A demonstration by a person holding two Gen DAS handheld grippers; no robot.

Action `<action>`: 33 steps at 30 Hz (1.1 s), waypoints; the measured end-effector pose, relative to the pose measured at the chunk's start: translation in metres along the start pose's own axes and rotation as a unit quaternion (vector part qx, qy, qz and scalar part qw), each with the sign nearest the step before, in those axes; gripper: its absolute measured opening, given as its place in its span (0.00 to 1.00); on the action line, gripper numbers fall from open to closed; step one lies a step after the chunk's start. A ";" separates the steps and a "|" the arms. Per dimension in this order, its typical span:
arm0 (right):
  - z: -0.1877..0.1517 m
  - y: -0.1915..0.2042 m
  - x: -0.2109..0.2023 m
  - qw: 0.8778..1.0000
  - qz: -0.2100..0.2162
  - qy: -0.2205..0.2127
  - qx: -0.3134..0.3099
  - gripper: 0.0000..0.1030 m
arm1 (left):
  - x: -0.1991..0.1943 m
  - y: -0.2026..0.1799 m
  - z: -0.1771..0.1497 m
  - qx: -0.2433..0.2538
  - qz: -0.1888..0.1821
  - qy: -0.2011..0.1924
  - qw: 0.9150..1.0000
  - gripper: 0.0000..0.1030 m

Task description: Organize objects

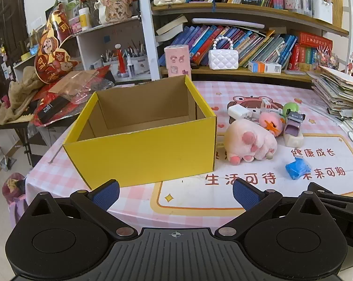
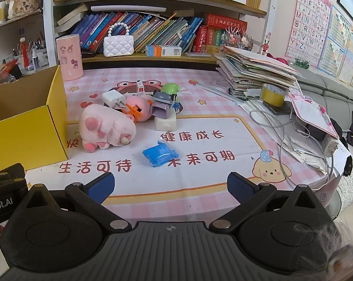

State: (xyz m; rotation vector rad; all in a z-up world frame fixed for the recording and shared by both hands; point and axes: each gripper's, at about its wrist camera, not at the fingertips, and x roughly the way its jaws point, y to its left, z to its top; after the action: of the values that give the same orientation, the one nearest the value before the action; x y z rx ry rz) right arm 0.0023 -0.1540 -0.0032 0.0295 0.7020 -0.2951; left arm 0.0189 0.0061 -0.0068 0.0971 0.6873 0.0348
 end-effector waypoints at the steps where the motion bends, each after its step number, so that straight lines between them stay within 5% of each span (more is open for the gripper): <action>1: 0.000 0.000 0.001 1.000 0.000 0.001 0.000 1.00 | 0.001 0.000 0.000 0.000 0.000 0.001 1.000 1.00; 33: 0.009 -0.001 0.015 1.000 0.004 0.014 -0.009 1.00 | 0.020 -0.004 0.007 -0.006 -0.004 0.022 1.000 1.00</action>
State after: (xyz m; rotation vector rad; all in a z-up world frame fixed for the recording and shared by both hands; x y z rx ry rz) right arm 0.0186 -0.1595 -0.0061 0.0192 0.7330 -0.2816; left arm 0.0385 0.0024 -0.0146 0.0818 0.7309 0.0341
